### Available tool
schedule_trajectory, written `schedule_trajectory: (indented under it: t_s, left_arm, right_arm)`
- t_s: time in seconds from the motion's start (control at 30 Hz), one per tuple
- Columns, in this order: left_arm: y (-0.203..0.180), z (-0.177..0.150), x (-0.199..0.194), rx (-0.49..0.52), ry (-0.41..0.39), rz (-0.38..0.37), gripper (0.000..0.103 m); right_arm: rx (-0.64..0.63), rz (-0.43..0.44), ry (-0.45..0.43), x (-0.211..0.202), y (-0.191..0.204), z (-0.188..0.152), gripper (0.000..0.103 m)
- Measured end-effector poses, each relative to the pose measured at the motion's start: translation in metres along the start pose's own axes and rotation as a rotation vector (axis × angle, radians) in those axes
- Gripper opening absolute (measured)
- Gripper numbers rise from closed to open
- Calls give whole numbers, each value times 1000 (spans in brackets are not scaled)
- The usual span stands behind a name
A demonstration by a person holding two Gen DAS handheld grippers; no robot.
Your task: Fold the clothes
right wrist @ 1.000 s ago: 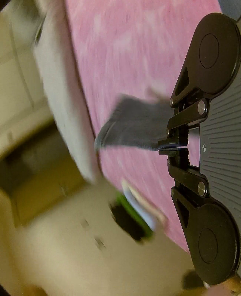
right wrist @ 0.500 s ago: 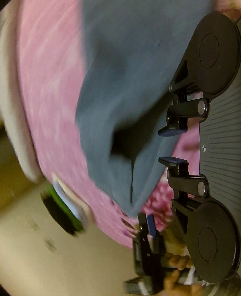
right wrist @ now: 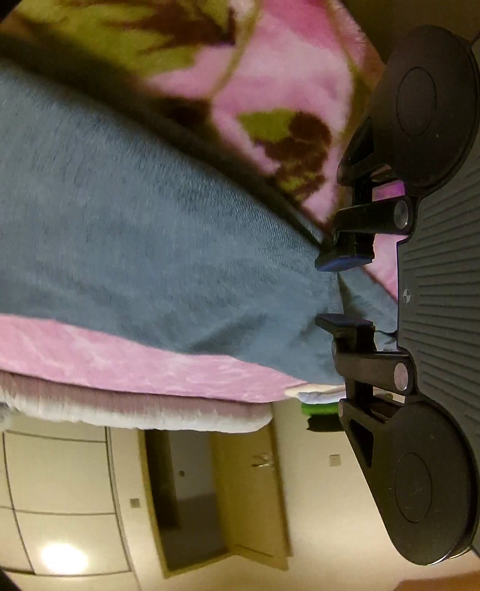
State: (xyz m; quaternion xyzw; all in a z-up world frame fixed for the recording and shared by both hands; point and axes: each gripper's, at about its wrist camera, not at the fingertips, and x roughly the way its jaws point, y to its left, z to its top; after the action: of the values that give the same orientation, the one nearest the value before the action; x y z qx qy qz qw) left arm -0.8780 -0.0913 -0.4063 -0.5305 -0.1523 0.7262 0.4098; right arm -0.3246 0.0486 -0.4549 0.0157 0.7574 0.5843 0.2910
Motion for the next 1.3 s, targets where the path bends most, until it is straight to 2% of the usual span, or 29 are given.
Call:
schedule_trajectory:
  t_s: [0.07,0.13,0.17,0.2,0.3,0.4,0.53,0.6,0.63,0.7,0.83,1.0,1.23,1.27,1.3]
  left_arm:
    - [-9,8,-20,94,-90,-15,0]
    - [-14,17,-41,197,-172,5,0]
    - [-11,23,-47,227,-181,15,0]
    - [-4,26,-50,233,-156,9,0]
    - [20,24,-37,189,-74,29,0]
    - [19,17,-43,224,-120,4,0]
    - [1,9,-64,348,-208,-25,0]
    - [4,3,-49,408,-175,50,0]
    - [10,1,-37,416,-140,93,1]
    - [19,-5,-29,403,-125,113,1]
    - [11,-1,-32,400,-150,101,0]
    - [16,3,-36,354,-123,92,0]
    - [17,4,-34,346,-113,100,0]
    - [16,4,-34,352,-109,100,0]
    - [15,5,-35,361,-107,95,0]
  right_arm:
    - [-12,-4,-3,-3,3,3,29]
    - [-48,-11,-12,-2,6,2,30]
    - [-50,-11,-12,-4,7,2,30]
    - [-53,-11,-12,-6,7,2,30]
    - [-45,-12,-11,-12,6,-2,30]
    - [-16,-27,-5,-19,1,-7,30]
    - [-51,-39,-34,-38,5,-6,30]
    - [-62,-47,-50,-43,6,-5,30]
    - [-66,-55,-56,-44,6,-4,30]
    - [-75,-70,-67,-47,6,-3,30]
    - [-79,-100,-90,-51,8,-5,30]
    - [-12,-50,-124,-54,-1,-2,30]
    - [-17,-54,-149,-54,-1,-3,25]
    - [-20,-56,-156,-52,-1,-1,23]
    - [-23,-58,-163,-50,-1,0,5]
